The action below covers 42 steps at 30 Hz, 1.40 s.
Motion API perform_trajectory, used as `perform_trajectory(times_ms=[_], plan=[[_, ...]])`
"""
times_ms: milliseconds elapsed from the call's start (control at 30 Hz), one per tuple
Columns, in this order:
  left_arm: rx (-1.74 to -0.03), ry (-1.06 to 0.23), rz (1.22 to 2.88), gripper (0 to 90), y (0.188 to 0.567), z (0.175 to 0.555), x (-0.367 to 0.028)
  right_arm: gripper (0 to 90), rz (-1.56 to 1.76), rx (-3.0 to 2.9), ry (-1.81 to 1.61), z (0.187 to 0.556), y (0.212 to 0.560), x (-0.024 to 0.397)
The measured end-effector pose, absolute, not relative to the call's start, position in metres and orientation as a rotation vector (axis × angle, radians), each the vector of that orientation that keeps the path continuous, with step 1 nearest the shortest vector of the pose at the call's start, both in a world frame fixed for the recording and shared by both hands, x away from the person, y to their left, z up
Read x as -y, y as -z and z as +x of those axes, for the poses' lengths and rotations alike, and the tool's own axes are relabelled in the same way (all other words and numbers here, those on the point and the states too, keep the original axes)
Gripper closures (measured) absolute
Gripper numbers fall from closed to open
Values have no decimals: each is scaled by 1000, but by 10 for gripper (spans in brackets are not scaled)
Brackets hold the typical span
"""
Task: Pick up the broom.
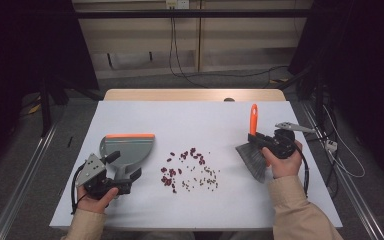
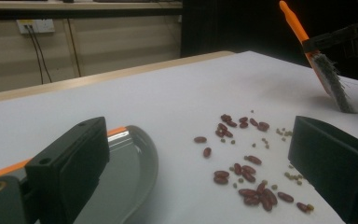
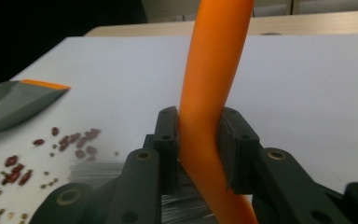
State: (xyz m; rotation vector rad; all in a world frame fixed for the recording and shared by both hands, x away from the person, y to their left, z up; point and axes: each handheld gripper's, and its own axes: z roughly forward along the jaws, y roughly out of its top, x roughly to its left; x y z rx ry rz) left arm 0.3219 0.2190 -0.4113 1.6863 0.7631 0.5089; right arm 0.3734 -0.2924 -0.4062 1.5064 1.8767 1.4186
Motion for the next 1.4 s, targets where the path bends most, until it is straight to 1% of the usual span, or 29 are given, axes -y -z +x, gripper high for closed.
perform_trajectory(times_ms=[200,567,1100,1400], plan=[[-707,-510,1698,51,398,323,-204,714,1485,-1835,-1484,368,400,292],[-635,-480,1713,51,388,327,-175,714,1478,-1794,-1540,363,395,296],[-577,-443,1750,50,385,335,-143,714,1401,-1743,-1621,359,382,284],[-533,-364,1758,34,381,338,-113,714,1357,-1717,-1674,357,373,267]])
